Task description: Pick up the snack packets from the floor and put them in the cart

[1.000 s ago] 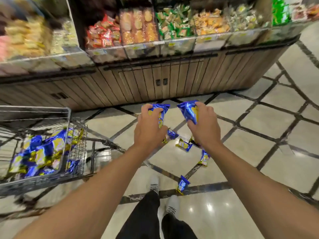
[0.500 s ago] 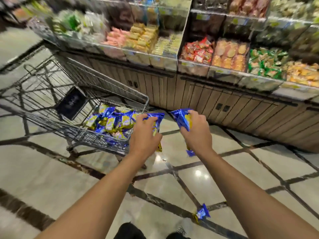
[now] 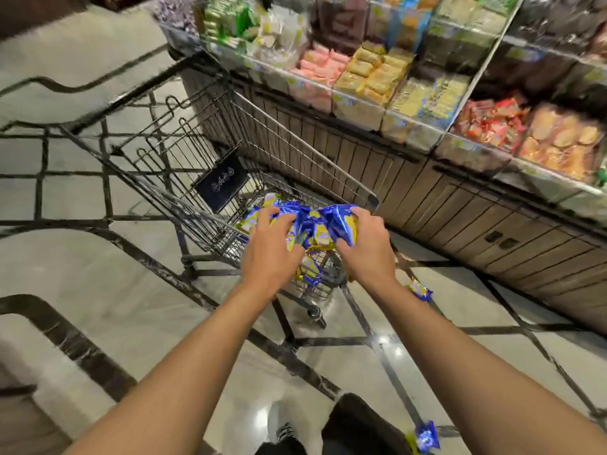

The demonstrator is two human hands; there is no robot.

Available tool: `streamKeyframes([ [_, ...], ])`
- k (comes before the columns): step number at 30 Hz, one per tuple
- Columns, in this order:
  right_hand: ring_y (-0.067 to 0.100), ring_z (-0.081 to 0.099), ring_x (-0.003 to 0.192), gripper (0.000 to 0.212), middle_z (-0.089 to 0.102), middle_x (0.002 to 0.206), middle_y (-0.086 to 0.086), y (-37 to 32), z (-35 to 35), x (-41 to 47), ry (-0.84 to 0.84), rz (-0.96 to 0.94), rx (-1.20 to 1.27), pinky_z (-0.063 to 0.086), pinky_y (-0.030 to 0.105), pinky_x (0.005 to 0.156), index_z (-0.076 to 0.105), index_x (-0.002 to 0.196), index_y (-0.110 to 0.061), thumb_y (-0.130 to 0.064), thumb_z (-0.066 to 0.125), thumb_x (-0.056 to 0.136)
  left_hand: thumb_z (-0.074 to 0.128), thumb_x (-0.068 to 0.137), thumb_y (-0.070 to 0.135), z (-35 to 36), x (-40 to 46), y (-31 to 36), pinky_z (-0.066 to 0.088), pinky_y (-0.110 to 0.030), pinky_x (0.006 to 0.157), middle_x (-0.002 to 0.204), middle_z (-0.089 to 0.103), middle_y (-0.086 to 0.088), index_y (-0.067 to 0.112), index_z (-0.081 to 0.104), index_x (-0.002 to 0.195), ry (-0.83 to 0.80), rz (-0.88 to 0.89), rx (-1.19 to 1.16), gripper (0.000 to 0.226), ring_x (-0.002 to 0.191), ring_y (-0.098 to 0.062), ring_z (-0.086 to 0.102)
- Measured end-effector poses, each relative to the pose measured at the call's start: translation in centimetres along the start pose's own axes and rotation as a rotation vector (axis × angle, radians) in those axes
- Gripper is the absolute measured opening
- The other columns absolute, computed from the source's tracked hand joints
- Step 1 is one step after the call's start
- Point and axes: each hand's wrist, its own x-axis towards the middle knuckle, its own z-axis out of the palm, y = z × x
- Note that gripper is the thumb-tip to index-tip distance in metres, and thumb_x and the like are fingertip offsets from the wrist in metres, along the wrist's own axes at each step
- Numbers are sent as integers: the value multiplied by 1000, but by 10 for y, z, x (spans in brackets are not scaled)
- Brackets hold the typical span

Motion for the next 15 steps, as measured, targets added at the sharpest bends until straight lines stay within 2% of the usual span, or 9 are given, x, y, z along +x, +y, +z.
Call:
streamKeyframes([
  [7, 28, 47, 114, 61, 49, 124, 8, -39, 63, 52, -60, 29, -4, 41, 38, 91, 42, 135, -24, -28, 67, 79, 63, 72, 25, -19, 61, -61, 49, -48, 92, 137, 37, 0, 21, 55, 128, 23, -33, -35, 57, 113, -30, 53],
  [12, 29, 47, 116, 62, 49, 127, 8, -56, 107, 116, -83, 35, 2, 43, 41, 94, 42, 136, -23, -26, 69, 80, 64, 74, 24, -19, 123, -83, 51, -46, 87, 140, 33, 3, 22, 51, 131, 14, -109, 0, 58, 117, -27, 48],
  [15, 29, 48, 115, 63, 49, 125, 8, -69, 128, 155, -87, 45, 11, 45, 43, 95, 41, 136, -24, -25, 70, 80, 64, 73, 24, -19, 160, -96, 50, -46, 91, 141, 30, 1, 23, 48, 132, 17, -147, -2, 60, 118, -27, 48],
])
